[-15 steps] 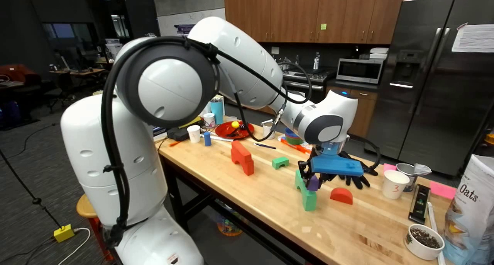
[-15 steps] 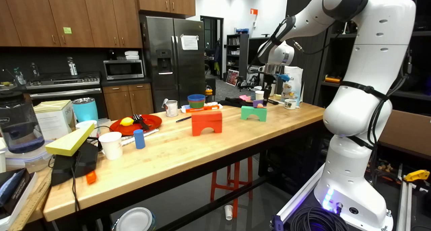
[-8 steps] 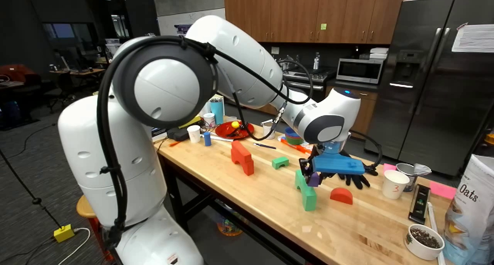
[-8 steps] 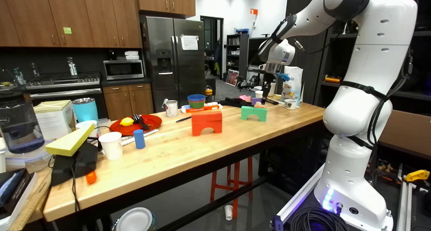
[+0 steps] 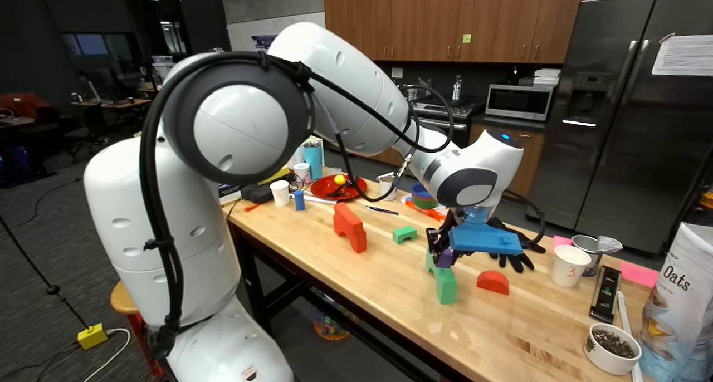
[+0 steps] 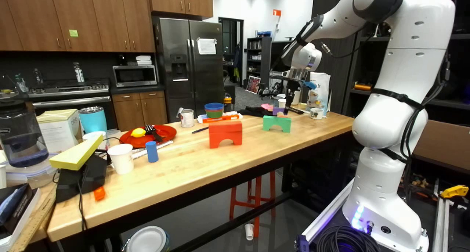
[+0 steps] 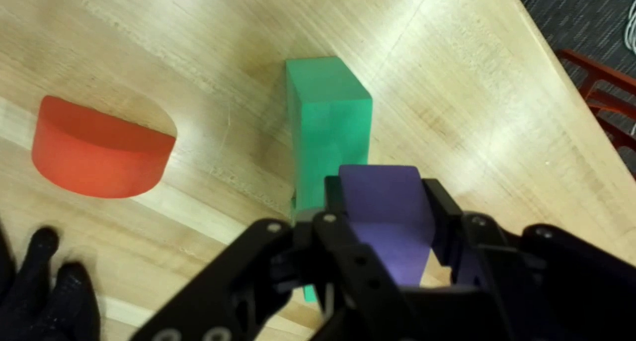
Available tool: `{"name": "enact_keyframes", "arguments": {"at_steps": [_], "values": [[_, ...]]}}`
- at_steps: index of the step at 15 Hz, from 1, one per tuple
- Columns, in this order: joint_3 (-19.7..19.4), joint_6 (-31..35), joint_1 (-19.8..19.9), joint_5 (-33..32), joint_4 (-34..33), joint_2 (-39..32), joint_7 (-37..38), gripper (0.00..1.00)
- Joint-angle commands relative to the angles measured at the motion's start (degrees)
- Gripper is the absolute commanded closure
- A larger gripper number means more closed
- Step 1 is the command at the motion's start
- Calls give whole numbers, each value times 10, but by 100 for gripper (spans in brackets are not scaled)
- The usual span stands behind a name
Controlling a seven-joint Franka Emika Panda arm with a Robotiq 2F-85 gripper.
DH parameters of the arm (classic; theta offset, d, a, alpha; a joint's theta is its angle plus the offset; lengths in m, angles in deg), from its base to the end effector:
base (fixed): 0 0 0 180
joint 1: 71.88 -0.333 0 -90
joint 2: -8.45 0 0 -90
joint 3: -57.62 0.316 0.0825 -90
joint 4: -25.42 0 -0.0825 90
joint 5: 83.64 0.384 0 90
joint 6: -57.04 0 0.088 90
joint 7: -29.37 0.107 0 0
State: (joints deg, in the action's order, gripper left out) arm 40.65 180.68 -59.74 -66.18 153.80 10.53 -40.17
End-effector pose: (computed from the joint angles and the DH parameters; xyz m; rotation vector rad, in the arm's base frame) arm 0.4542 -0.2396 0.3808 -2.8234 -0.7664 -0.2434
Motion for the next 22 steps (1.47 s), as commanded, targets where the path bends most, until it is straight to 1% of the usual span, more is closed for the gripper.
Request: {"name": "enact_keyframes", "arguments": {"at_steps": [1, 12, 18, 22], "values": [[2, -20, 10, 6, -1, 8, -16, 84], [3, -13, 12, 1, -6, 0, -26, 84], [3, 14, 12, 5, -2, 1, -39, 84], [4, 13, 12, 2, -6, -4, -45, 84]]}}
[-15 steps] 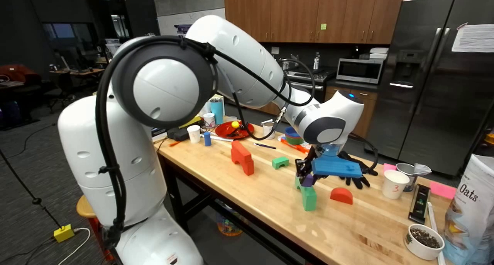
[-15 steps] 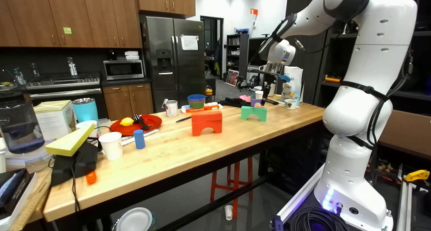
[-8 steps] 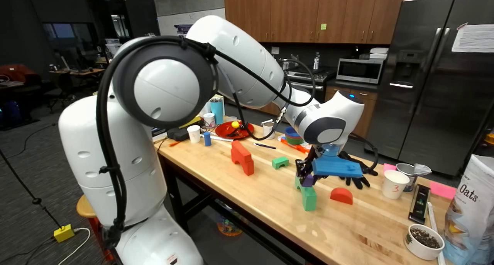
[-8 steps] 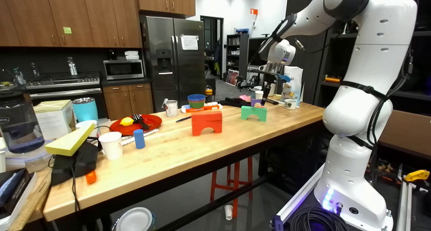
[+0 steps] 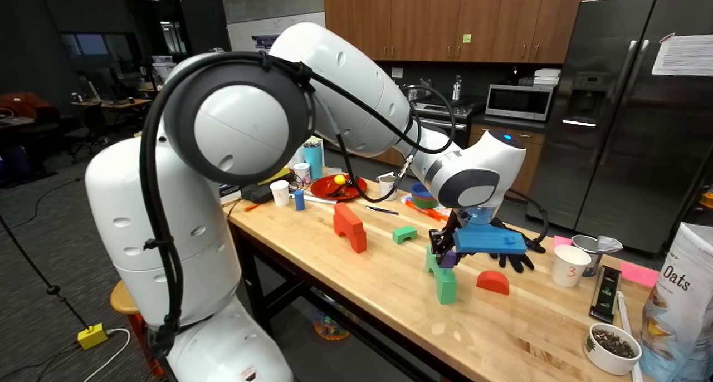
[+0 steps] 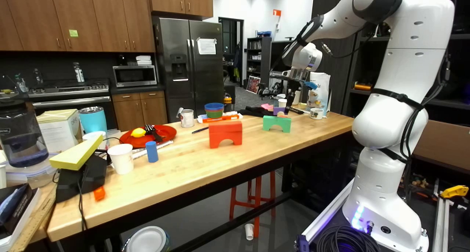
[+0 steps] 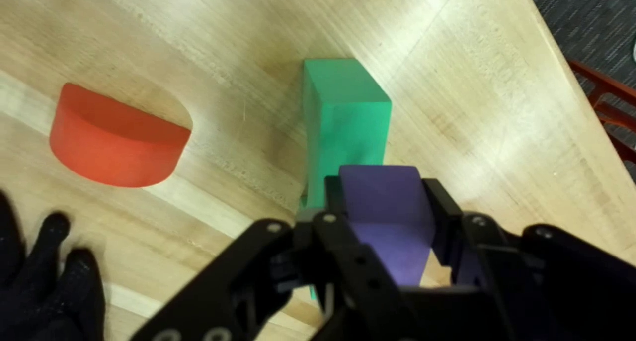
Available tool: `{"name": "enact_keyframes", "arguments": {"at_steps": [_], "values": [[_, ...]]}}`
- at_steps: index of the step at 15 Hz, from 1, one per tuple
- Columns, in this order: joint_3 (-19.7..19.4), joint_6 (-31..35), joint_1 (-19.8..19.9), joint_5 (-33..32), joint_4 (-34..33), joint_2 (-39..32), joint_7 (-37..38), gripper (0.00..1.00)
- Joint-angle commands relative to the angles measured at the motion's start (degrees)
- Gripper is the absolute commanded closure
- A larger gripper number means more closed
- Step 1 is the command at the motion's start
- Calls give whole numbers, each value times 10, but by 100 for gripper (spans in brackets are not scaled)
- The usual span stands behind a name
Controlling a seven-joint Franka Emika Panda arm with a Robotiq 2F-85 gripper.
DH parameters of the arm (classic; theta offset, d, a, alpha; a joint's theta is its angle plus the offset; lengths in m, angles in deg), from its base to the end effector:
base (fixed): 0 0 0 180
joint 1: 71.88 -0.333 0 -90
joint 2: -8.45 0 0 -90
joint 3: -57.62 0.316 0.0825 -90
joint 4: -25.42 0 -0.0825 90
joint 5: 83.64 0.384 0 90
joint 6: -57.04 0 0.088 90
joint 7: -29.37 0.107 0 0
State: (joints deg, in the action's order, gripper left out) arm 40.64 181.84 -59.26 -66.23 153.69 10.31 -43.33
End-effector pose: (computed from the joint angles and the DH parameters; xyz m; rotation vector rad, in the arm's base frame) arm 0.4543 -0.2455 0.3813 -2.8250 -0.8344 -0.2674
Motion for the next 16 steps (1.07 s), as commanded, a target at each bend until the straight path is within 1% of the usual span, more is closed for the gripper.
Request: {"name": "enact_keyframes", "arguments": {"at_steps": [1, 5, 12, 13, 14, 15, 16], "values": [[4, 1, 7, 3, -5, -2, -13, 84], [4, 4, 8, 6, -4, -3, -8, 84], [4, 0, 8, 10, -9, -3, 23, 84], [5, -2, 7, 7, -10, -4, 24, 65], [5, -3, 7, 6, -10, -4, 25, 34], [5, -3, 7, 6, -10, -3, 24, 33], [5, -4, 7, 6, -11, -3, 25, 29]]}}
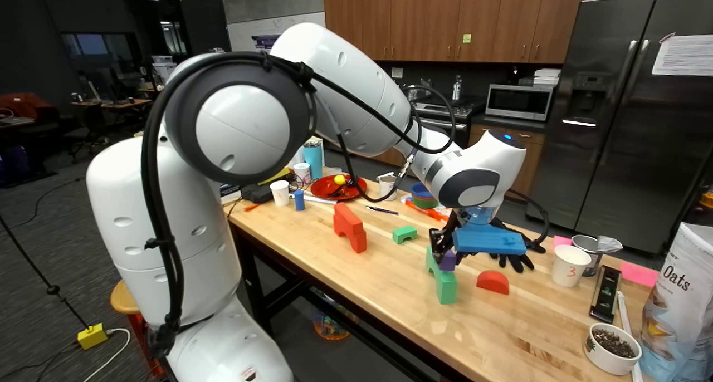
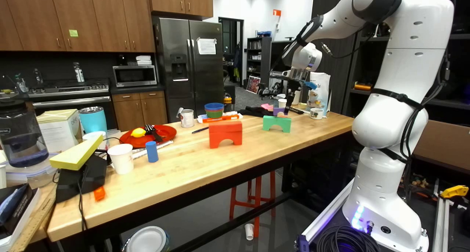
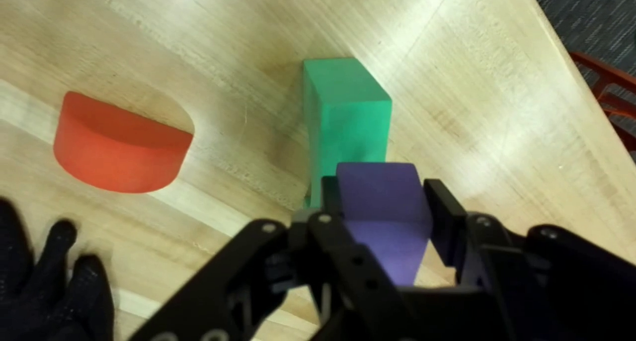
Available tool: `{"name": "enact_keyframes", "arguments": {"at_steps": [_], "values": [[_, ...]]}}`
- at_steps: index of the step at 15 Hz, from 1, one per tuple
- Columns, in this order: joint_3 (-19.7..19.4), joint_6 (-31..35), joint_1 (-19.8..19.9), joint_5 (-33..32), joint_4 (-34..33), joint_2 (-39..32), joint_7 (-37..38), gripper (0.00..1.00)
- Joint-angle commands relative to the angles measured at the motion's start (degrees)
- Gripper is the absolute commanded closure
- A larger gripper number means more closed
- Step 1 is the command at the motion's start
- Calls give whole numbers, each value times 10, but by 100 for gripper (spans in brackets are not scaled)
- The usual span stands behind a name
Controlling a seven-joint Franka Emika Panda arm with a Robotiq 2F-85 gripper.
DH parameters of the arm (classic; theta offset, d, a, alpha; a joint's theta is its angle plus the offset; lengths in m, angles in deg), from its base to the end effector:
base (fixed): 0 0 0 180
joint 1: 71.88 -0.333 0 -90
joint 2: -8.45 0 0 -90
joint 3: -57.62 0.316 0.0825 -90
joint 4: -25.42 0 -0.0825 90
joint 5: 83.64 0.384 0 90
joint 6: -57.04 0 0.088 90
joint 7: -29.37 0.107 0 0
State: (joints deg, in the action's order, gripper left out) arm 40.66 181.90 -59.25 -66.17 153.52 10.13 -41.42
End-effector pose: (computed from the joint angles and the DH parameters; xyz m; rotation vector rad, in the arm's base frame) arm 0.4552 -0.2460 0.3812 -2.8371 -0.7859 -0.2634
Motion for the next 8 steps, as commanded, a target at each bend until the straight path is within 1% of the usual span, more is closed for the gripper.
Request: {"name": "enact_keyframes", "arguments": {"at_steps": [1, 3, 4, 6, 8], "values": [[5, -5, 7, 5, -9, -2, 7, 23], [5, -5, 7, 4, -9, -2, 8, 11], [5, -4, 7, 4, -9, -2, 9, 3], [5, -4, 7, 4, -9, -2, 10, 0], [5, -4, 7, 4, -9, -2, 11, 0]]}}
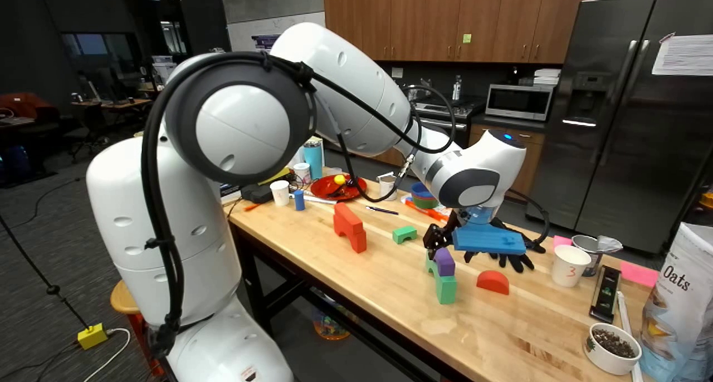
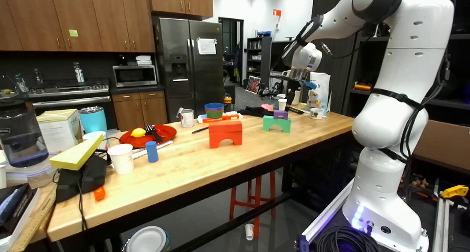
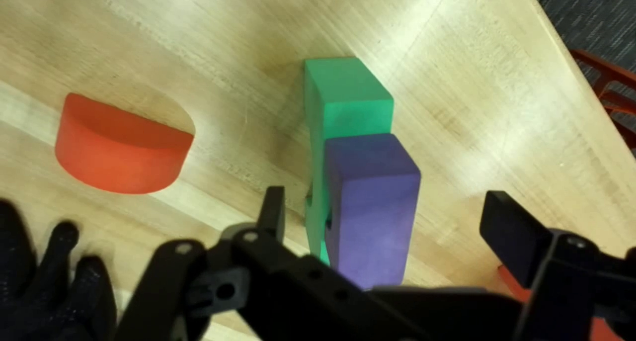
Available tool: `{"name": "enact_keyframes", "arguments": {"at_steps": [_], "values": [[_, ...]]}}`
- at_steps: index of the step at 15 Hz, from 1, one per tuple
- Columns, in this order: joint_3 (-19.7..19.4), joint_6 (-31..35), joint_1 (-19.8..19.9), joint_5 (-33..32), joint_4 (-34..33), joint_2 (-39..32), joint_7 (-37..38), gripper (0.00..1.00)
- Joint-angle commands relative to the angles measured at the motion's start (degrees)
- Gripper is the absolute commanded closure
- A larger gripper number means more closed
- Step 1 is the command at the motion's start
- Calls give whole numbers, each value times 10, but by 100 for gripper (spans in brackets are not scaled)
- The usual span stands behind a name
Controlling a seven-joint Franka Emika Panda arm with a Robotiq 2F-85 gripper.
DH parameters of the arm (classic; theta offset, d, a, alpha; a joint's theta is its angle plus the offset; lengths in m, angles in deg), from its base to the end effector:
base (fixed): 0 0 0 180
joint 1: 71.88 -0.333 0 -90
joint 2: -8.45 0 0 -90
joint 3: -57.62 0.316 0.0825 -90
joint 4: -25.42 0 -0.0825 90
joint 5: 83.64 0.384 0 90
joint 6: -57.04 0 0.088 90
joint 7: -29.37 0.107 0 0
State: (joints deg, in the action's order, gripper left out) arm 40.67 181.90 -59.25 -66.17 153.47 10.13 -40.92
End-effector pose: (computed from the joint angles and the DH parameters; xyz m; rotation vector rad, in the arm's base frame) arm 0.4555 -0.2460 0.3815 -2.8403 -0.7739 -0.2631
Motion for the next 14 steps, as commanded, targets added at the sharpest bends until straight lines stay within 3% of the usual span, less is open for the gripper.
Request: {"name": "enact_keyframes", "arguments": {"at_steps": [1, 10, 14], "values": [[5, -6, 7, 0, -10, 0, 8, 0], [6, 7, 4, -76, -12, 61, 33, 0], [1, 5, -2, -59, -6, 69, 14, 0]]}}
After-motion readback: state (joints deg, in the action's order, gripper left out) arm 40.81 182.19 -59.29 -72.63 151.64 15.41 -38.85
